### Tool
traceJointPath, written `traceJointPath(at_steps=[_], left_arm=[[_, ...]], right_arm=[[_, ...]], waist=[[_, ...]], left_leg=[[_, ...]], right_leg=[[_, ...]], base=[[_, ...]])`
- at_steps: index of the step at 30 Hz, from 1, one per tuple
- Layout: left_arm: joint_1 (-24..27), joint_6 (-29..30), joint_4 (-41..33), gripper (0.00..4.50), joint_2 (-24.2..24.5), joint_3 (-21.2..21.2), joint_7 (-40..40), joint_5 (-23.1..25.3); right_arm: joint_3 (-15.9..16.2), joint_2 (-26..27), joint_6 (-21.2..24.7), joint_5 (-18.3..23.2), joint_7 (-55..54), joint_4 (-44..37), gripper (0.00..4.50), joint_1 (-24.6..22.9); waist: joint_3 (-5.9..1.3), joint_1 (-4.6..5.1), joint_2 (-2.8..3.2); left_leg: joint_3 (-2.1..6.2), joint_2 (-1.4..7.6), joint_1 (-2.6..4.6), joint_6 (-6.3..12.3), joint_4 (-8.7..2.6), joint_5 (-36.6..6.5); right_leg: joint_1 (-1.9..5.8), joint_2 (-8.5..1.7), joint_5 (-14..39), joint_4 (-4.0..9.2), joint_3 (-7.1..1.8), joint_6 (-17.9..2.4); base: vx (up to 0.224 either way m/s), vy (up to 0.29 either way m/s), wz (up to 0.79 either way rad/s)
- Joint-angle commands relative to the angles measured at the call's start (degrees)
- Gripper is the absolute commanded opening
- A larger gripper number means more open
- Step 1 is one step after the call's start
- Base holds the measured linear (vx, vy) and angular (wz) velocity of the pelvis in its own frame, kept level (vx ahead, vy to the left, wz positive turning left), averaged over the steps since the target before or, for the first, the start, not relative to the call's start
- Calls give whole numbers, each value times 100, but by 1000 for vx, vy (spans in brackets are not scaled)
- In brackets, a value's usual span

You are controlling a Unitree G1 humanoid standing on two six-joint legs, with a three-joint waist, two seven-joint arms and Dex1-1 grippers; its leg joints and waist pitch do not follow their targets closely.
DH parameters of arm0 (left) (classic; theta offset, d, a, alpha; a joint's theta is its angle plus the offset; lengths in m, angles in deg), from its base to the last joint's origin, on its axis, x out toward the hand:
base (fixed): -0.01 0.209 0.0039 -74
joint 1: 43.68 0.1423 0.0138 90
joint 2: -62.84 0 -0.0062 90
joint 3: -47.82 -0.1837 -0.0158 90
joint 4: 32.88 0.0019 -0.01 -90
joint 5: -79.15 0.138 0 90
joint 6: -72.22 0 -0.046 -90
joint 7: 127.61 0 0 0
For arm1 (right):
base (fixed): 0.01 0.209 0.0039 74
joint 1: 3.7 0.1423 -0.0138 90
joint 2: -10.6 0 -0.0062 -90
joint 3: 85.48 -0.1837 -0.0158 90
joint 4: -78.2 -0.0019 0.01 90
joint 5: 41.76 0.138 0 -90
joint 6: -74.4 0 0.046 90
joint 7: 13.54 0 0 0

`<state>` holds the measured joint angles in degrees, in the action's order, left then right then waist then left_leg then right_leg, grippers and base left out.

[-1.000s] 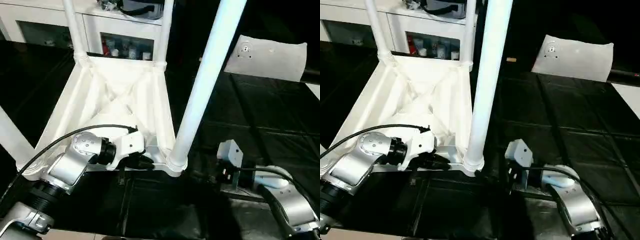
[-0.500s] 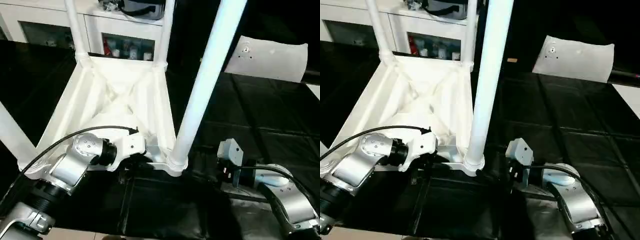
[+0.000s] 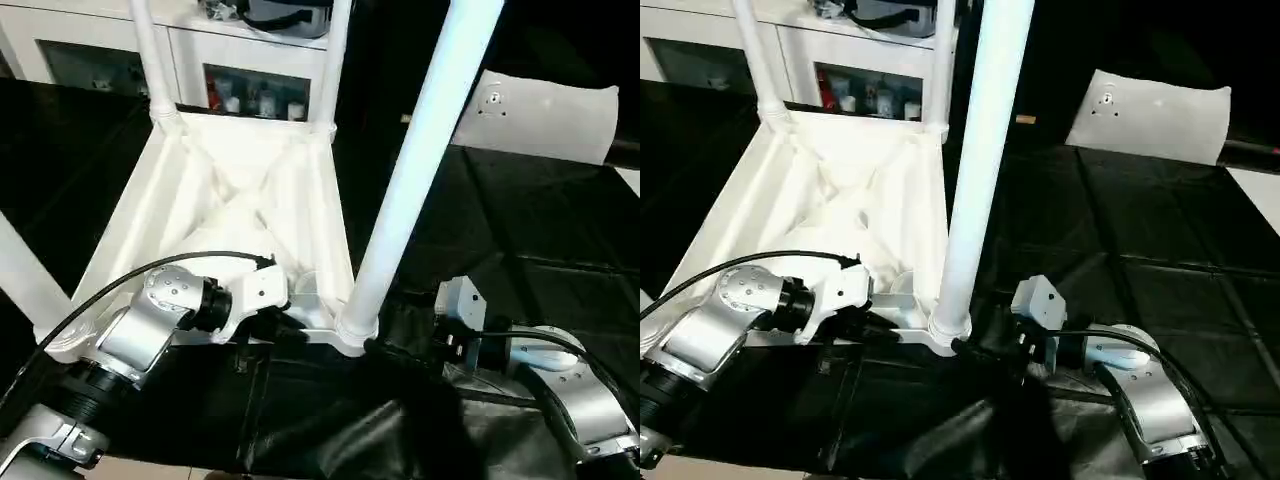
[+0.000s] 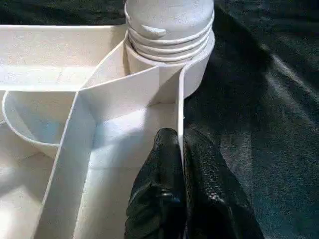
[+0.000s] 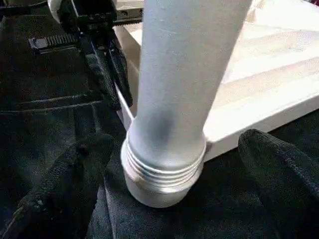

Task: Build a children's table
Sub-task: Rotate leg to tighten

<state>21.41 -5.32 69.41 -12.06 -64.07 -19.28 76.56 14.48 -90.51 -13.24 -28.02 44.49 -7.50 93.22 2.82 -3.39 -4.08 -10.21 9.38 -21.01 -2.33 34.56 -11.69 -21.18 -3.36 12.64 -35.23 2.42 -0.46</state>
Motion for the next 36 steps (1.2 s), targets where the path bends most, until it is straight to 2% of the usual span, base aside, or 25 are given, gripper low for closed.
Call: traceJointPath(at_steps=[1, 8, 9, 12, 13, 17, 19, 22, 23, 26, 28, 31, 32, 36], left_arm=[[8, -125, -57, 2, -61, -73, -298, -250], [-39, -719, 182, 2, 146, -412, -820, -12], [-68, -815, 240, 0, 171, -462, -873, 47], [-111, -905, 302, 0, 169, -493, -906, 104], [-146, -970, 354, 0, 157, -494, -916, 155], [-229, -1103, 517, 0, 128, -490, -922, 219], [-272, -1206, 626, 0, 117, -506, -953, 232], [-321, -1316, 732, 0, 112, -546, -1001, 259], [-326, -1321, 736, 0, 118, -556, -1023, 262], [-350, -1352, 774, 0, 128, -585, -1061, 272], [-365, -1365, 788, 0, 132, -603, -1078, 280], [-387, -1385, 825, 0, 132, -617, -1107, 282], [-402, -1412, 862, 0, 123, -617, -1115, 287], [-435, -1475, 966, 0, 110, -617, -1148, 306]], right_arm=[[37, -60, -16, -31, 88, 89, 450, 110], [142, -74, 176, 209, 641, 345, 450, 426], [180, -64, 162, 268, 808, 404, 422, 477], [231, -61, 215, 358, 1024, 463, 413, 545], [293, -79, 317, 411, 1198, 493, 389, 604], [379, -106, 468, 486, 1461, 567, 367, 712], [387, -90, 522, 520, 1587, 658, 337, 786], [387, -45, 543, 523, 1714, 828, 331, 894], [389, -31, 525, 508, 1724, 870, 309, 919], [427, 13, 493, 480, 1733, 1011, 288, 1012], [431, 52, 495, 485, 1741, 1070, 282, 1059], [430, 82, 524, 499, 1772, 1110, 246, 1094], [431, 90, 521, 492, 1799, 1144, 241, 1111], [467, 132, 496, 456, 1869, 1228, 214, 1111]], waist=[[-297, -11, 57], [-293, -20, 59], [-295, -31, 68], [-295, -44, 41], [-300, -52, 38], [-298, -84, 42], [-298, -110, 49], [-307, -137, 41], [-308, -141, 42], [-315, -153, 79], [-316, -157, 67], [-313, -154, 70], [-314, -159, 95], [-315, -165, 92]], left_leg=[[148, 445, 105, 321, -453, -718], [147, 455, 128, 298, -459, -858], [146, 457, 134, 288, -460, -865], [142, 463, 126, 284, -460, -865], [142, 457, 126, 298, -458, -812], [137, 458, 131, 282, -455, -823], [138, 460, 138, 235, -458, -846], [135, 456, 145, 182, -458, -866], [137, 457, 139, 179, -458, -849], [141, 459, 142, 168, -459, -804], [137, 458, 144, 150, -460, -833], [137, 457, 143, 136, -464, -860], [143, 459, 146, 123, -466, -875], [143, 461, 148, 61, -472, -973]], right_leg=[[181, -553, 203, 327, -279, -1537], [166, -556, 384, 340, -280, -1526], [164, -557, 387, 337, -281, -1526], [169, -561, 371, 331, -280, -1519], [173, -556, 321, 322, -274, -1534], [168, -570, 389, 331, -275, -1540], [164, -569, 461, 333, -277, -1516], [160, -569, 461, 326, -275, -1528], [168, -573, 436, 322, -275, -1532], [166, -570, 298, 308, -270, -1551], [169, -570, 277, 308, -268, -1575], [168, -567, 300, 308, -267, -1578], [169, -571, 312, 306, -268, -1578], [177, -574, 342, 314, -271, -1582]], base=[[0, 0, 0], [0, 0, 0], [0, 0, 0], [0, 0, 0], [0, 0, 0], [0, 0, 0], [0, 0, 0], [0, 0, 0], [0, 0, 0], [0, 0, 0], [0, 0, 0], [0, 0, 0], [0, 0, 0], [0, 0, 0]])
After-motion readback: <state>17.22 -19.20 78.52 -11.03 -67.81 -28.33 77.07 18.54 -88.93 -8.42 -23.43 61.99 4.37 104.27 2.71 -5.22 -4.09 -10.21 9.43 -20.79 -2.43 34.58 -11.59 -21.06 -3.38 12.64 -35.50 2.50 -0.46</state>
